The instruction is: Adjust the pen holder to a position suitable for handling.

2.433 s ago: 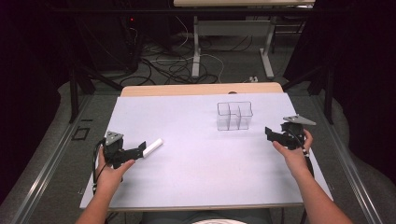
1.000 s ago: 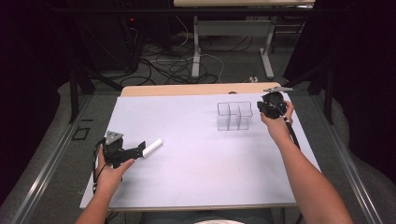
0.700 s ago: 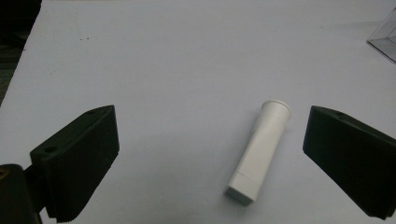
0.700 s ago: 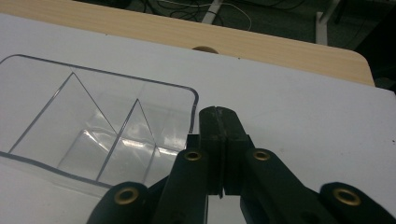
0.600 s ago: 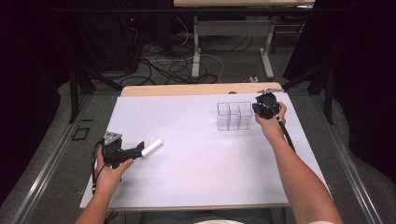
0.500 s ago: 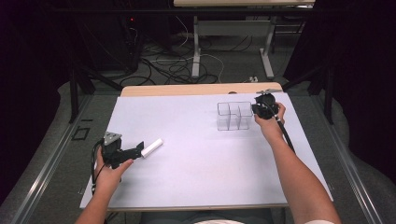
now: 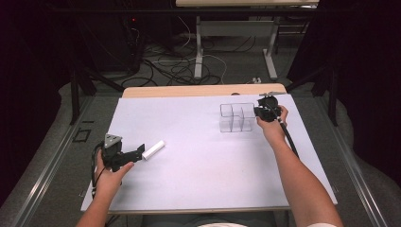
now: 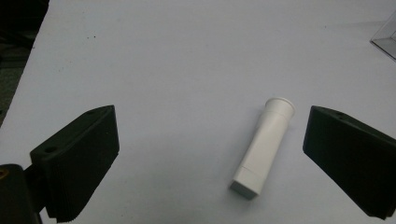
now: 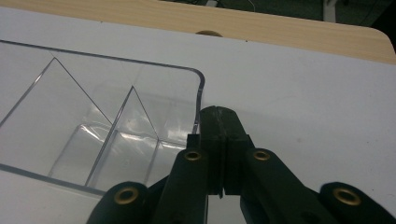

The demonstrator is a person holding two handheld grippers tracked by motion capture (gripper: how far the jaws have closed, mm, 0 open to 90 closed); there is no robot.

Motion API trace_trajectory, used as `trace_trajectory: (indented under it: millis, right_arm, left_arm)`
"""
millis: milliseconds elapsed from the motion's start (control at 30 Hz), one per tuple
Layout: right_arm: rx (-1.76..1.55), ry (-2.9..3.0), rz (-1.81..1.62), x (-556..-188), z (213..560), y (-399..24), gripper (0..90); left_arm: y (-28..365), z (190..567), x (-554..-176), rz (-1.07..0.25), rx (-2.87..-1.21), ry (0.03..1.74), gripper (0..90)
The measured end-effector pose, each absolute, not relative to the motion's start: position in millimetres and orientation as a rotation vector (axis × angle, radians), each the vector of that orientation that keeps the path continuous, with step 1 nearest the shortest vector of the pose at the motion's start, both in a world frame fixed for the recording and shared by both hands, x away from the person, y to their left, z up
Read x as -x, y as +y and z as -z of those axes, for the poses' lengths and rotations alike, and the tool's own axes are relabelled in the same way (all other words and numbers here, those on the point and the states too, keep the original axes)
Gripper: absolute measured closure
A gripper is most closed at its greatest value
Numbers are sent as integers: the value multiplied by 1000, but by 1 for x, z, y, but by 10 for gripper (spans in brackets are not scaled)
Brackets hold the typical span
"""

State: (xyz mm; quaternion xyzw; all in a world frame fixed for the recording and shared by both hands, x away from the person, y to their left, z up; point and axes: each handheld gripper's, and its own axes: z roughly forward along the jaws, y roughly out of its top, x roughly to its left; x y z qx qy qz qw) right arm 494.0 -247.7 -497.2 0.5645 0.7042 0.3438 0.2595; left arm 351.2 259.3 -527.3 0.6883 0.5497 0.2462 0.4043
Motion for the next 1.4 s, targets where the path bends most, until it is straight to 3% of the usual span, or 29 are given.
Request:
trace_trajectory:
  millis: [800, 1400]
  right_arm:
    - [-1478, 1945, -964, -486, 499, -225, 900]
    - [-1393, 2008, -1032, -478, 502, -170, 900]
  left_arm:
    - [259, 527, -352, -617, -1748, 1386, 34]
    - [258, 527, -352, -614, -1749, 1382, 35]
